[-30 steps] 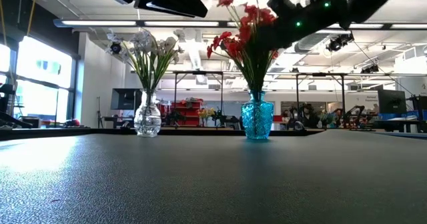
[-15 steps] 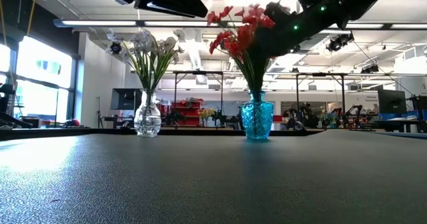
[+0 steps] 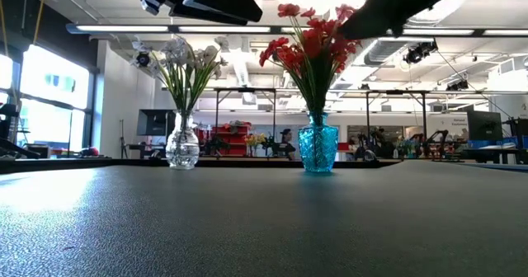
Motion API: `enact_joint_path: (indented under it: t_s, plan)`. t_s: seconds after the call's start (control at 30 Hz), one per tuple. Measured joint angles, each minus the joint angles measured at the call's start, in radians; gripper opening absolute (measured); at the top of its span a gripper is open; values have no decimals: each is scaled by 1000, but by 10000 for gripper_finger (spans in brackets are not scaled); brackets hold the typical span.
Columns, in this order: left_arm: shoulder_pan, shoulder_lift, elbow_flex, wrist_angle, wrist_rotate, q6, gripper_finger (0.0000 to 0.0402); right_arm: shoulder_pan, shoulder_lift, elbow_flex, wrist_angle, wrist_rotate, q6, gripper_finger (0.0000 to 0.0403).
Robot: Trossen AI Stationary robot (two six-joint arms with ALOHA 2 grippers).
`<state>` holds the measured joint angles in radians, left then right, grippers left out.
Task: Sort flowers into vase by color
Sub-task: Put the red flowers into the blue vase, then return to Home Position
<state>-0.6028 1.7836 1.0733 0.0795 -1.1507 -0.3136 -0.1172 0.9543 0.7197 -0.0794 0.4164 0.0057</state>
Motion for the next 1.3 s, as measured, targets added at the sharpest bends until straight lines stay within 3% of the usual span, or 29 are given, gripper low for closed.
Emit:
enact_joint_path:
  t_s: [0.17,0.43,0.57,0.77,1.0,1.3]
  plan:
    - [21,-4,0,31,17,-4,121,80,-167,-42,-145,-109,79,178]
    - [112,-71,0,11,225,39,84,278,-456,-304,-92,-183,221,144]
    - [184,-122,-1,-14,331,72,63,353,-592,-390,-61,-211,222,117]
    - [257,-240,-95,5,381,79,39,444,-796,-504,-17,-321,150,73]
    - [276,-431,-293,186,447,80,20,445,-955,-650,118,-427,87,32]
    - [276,-678,-509,276,468,72,1,380,-951,-710,186,-526,54,4]
